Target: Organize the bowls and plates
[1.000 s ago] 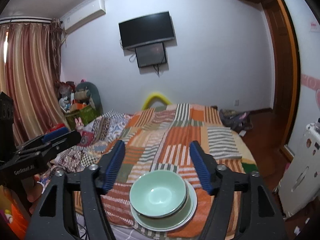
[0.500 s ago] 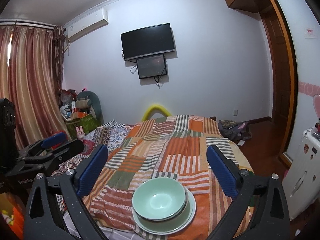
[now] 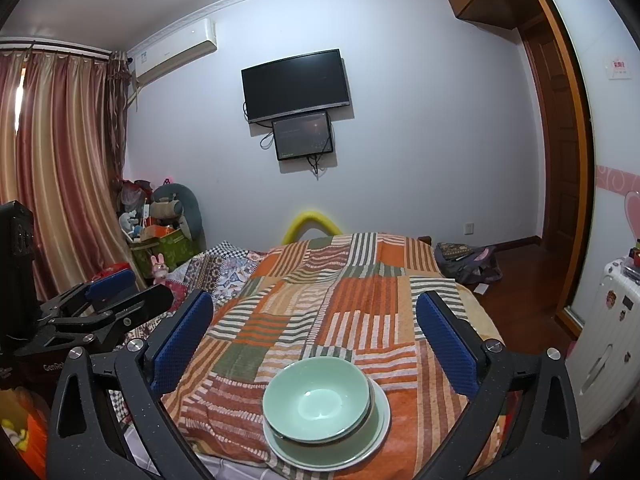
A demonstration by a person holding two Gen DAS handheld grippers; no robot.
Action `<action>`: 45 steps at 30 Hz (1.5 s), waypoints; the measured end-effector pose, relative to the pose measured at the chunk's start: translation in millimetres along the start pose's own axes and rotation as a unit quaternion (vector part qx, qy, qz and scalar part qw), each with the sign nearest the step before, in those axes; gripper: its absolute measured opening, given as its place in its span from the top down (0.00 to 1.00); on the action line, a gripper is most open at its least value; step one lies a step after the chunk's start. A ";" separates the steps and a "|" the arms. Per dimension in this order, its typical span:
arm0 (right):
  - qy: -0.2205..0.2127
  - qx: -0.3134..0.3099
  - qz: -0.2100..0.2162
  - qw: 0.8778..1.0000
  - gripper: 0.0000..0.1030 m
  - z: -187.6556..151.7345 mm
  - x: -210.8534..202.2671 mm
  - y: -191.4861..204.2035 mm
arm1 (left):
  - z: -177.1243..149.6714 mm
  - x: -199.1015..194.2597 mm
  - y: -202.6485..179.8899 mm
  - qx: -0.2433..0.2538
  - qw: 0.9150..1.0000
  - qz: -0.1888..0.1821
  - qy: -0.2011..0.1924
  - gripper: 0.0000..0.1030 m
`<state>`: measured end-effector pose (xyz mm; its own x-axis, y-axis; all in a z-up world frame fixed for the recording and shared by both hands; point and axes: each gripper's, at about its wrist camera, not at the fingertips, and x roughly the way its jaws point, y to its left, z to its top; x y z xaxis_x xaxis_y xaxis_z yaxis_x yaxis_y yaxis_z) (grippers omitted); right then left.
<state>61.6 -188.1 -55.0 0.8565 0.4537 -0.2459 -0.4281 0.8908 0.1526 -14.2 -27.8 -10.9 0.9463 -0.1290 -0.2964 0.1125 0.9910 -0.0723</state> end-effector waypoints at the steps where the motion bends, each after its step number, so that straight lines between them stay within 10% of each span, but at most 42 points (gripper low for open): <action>1: 0.000 -0.001 0.000 1.000 0.02 0.5 0.1 0.4 | -0.3 -0.2 0.2 0.001 1.000 0.000 0.000 0.01; 45: -0.011 -0.006 -0.002 1.000 0.01 6.5 -5.9 3.9 | 0.1 -1.2 -2.6 0.001 1.000 -0.005 0.002 0.00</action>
<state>56.7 -187.4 -46.7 0.8640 0.4503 -0.2252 -0.4287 0.8925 0.1401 -15.6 -30.3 -10.3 0.9440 -0.1398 -0.2988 0.1235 0.9897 -0.0727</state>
